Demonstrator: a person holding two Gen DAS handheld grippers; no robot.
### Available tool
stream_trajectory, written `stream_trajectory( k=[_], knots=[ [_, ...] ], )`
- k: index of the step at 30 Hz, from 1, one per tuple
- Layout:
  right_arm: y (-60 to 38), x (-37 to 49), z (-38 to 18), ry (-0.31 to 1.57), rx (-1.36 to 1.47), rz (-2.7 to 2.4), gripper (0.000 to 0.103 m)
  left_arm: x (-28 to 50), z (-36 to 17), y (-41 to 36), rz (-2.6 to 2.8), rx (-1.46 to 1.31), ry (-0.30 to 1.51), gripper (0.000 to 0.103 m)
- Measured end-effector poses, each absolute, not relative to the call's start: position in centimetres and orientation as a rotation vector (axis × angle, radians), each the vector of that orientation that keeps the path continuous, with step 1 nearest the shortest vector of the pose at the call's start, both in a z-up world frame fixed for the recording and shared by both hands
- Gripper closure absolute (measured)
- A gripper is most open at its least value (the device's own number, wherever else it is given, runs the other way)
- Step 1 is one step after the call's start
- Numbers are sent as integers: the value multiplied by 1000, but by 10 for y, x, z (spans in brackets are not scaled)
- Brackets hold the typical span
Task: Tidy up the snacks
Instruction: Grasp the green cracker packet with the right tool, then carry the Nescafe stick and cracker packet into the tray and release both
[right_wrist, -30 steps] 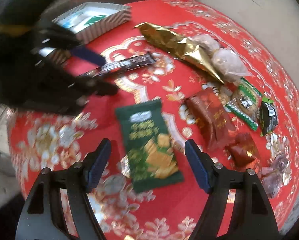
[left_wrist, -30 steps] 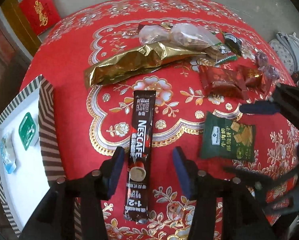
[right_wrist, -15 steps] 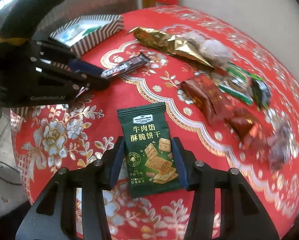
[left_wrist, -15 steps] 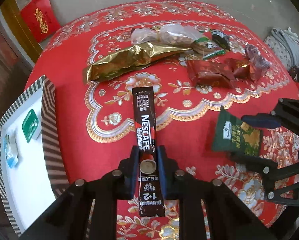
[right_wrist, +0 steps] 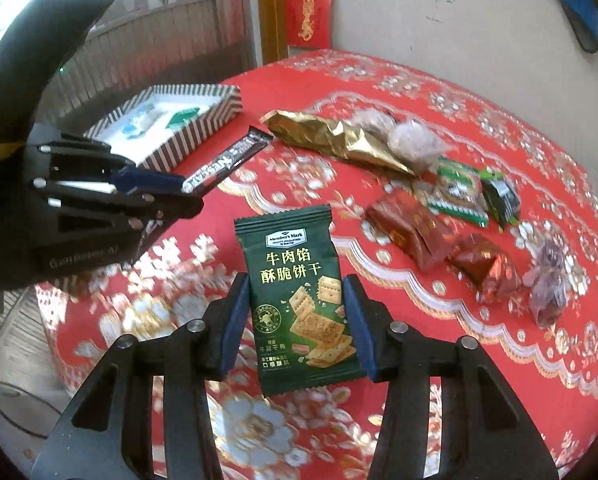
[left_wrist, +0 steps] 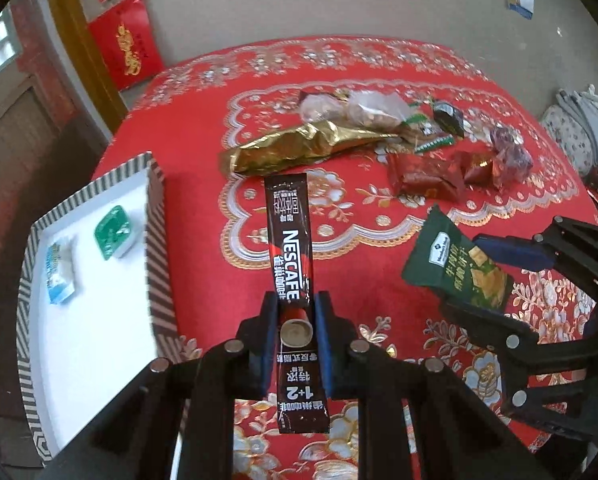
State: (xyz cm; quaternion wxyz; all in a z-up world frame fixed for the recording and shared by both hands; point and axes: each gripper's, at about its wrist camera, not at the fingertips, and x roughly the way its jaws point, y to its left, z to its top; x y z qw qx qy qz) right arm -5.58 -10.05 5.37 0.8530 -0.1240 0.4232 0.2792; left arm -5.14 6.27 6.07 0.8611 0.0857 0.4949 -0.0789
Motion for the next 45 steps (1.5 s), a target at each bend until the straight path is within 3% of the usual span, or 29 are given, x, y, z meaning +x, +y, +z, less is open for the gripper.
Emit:
stream_trajectory(
  k=[28,45],
  knots=[
    [-51,-49,93,824,-230,610,56,-64,98,118,-63,114,925,83],
    [53,-24,97,845,-280,748,57,-53,94,216,124,70,928,83]
  ],
)
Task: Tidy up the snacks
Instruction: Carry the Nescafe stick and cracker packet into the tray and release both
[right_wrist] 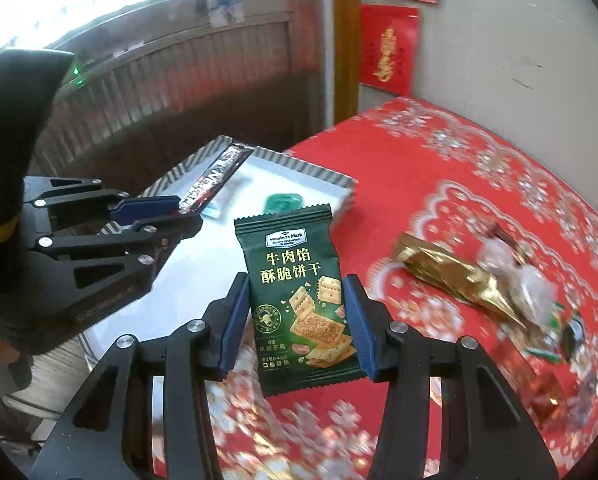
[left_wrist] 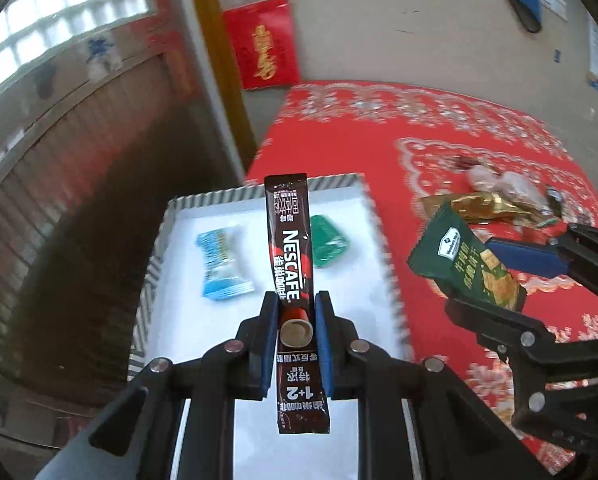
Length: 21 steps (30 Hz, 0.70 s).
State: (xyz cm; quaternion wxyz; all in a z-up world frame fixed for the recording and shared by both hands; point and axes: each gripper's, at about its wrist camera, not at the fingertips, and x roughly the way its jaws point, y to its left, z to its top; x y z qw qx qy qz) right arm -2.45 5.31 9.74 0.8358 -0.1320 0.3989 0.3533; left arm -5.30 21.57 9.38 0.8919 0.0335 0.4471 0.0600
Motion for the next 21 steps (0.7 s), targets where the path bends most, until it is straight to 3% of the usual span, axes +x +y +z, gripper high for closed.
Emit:
stream_trajectory(
  k=[21],
  knots=[
    [150,12,28,1055,-282,812,56,-28,34,285,230,-53,1080,79]
  ],
)
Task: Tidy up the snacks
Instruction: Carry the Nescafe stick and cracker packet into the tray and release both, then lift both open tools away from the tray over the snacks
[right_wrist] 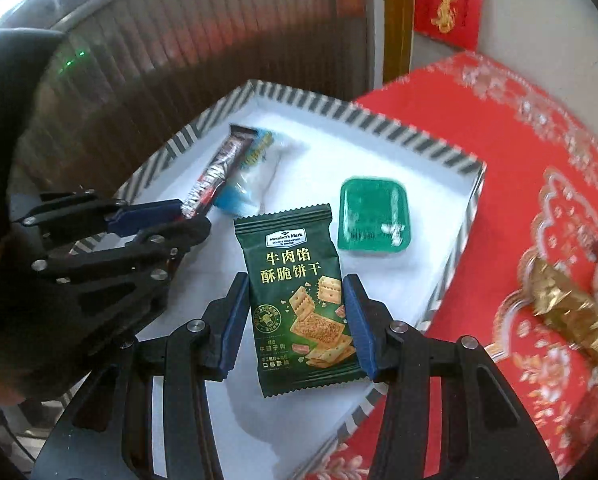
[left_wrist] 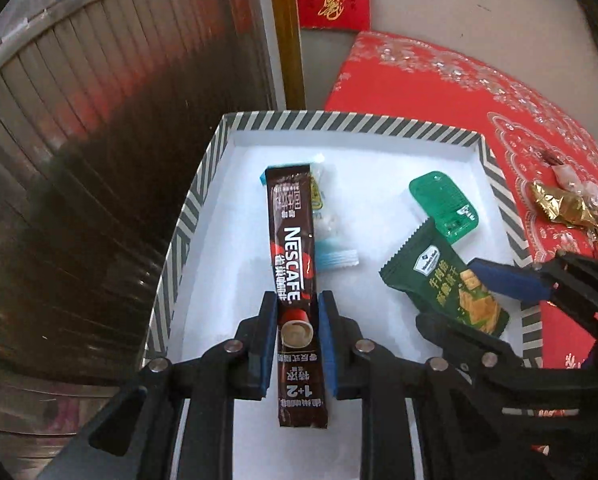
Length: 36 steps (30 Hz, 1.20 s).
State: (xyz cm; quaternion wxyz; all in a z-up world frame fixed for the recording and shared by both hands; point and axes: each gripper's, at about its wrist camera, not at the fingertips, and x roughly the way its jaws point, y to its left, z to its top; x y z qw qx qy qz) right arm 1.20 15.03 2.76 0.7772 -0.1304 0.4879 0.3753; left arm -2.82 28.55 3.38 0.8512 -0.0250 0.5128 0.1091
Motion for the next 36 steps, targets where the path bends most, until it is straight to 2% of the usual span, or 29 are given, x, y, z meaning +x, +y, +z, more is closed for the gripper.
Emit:
stream_trajectory(
  k=[4,6,8,11,27,29,31,36],
  knots=[
    [146,13,28,1066,-203,841,56,-31,33,287,238,-59,1088,75],
    [144,13,29,1063,-184,845,55,-32,33,289,238,-69,1088,66],
    [142,10,30,1049,-170,844,55,-35,35,293,252,-76,1075,49],
    [135,9,33,1032,-110,865,53,-41,41,297,265,-104,1049,34],
    [57,3,66,956,16,799,53,-55,80,245,185,-28,939,24],
    [42,3,65,954,23,773,53,-54,82,234,167,-23,930,17],
    [25,3,64,957,36,747,53,-55,85,222,152,-19,922,14],
    [-16,1,68,936,71,680,53,-53,85,188,103,-2,921,14]
  ],
)
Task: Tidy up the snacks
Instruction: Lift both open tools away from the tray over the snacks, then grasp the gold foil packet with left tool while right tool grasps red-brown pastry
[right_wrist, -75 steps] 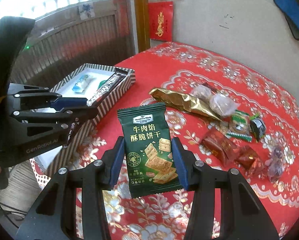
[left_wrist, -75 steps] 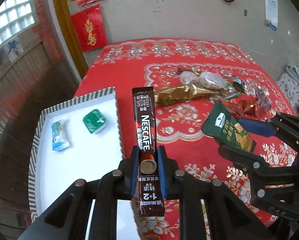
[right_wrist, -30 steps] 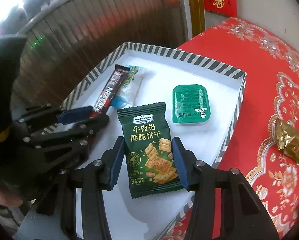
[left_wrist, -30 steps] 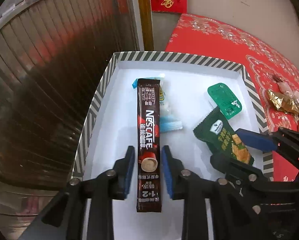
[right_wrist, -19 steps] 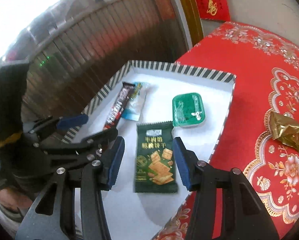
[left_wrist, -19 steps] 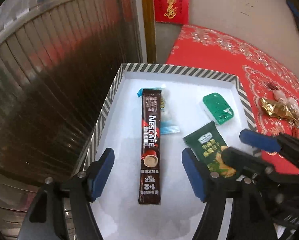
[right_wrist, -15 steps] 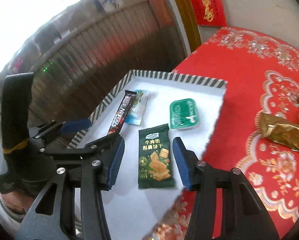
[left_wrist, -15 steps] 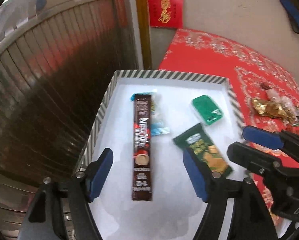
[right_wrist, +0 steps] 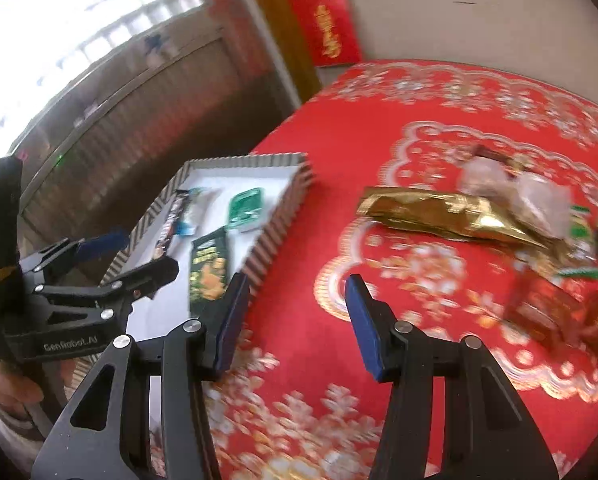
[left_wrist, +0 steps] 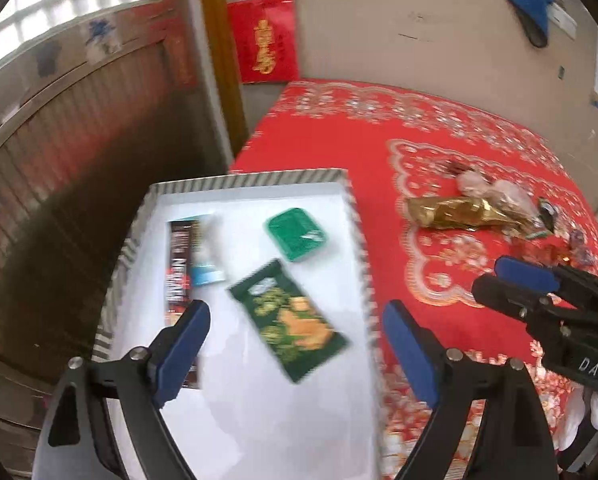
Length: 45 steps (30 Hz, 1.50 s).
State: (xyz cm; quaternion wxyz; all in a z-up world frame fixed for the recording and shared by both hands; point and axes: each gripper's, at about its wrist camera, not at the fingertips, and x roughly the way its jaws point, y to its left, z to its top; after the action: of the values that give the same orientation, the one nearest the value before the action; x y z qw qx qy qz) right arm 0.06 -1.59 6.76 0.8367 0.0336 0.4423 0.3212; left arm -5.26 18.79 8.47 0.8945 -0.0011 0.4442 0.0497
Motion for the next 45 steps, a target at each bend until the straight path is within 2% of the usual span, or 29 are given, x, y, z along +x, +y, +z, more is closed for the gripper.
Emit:
stream_trajectory(
  k=[6,7,8,10,21,33,39,45],
  knots=[
    [-65,-6,70,918,75,587,53,-47,82,150,36,15,947,14],
    [-74,-7,70,920,77,570,51,-46,82,144,25,20,950,14],
    [-85,-7,69,924,80,552,43,-45,82,137,15,27,951,13],
    [-103,-8,67,933,89,523,37,-44,82,125,0,44,949,14],
    [-176,-12,57,939,135,434,37,-4,83,72,-177,170,966,14],
    [-193,1,53,944,131,448,37,69,56,18,-339,352,1003,14],
    [-178,13,52,923,-27,586,37,83,34,1,-329,493,1010,13],
    [-147,33,49,904,-253,674,37,93,31,0,-360,449,1028,13]
  ],
)
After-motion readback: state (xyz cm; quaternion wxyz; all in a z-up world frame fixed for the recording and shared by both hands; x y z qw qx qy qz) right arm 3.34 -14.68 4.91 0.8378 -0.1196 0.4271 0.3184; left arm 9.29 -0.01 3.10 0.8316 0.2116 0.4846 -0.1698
